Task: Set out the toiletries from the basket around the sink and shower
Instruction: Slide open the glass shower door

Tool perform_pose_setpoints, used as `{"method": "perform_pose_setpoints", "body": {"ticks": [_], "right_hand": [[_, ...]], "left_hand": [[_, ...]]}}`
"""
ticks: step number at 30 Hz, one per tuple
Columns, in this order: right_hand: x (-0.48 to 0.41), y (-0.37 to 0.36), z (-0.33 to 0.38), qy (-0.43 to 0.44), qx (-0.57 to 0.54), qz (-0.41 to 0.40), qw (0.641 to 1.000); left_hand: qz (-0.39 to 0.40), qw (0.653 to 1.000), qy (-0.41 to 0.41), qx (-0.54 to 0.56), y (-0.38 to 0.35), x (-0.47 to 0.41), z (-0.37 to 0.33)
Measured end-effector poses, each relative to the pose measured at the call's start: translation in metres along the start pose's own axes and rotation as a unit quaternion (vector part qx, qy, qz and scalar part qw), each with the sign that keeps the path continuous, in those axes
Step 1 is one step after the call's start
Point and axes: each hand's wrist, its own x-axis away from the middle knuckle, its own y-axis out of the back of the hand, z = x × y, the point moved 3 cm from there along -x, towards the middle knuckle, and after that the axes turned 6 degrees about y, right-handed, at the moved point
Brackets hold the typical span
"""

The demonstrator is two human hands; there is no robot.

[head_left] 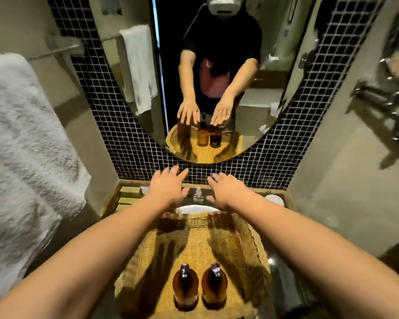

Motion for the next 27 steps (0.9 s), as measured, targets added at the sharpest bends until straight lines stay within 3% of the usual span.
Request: {"method": "perform_pose_setpoints", "body": {"ticks": [7, 16, 27], "right_hand": [[0.141, 0.044, -0.018, -0.162, -0.038, -0.033, 0.986], [0.34, 0.043, -0.017, -0.343, -0.091, -0.074, 0.932], [0.531, 0.02, -0.054, -0.431, -0.057, -0.05, 0.899]], "left_hand": [[-0.073, 0.993, -0.076, 0.044, 0.094, 0.047, -0.062], [-0.108, 0.96, -0.248, 0.074, 0.165, 0.158, -0.196], [-0.122, 0.919, -0.358, 0.111, 0.211, 0.253, -0.342]]}}
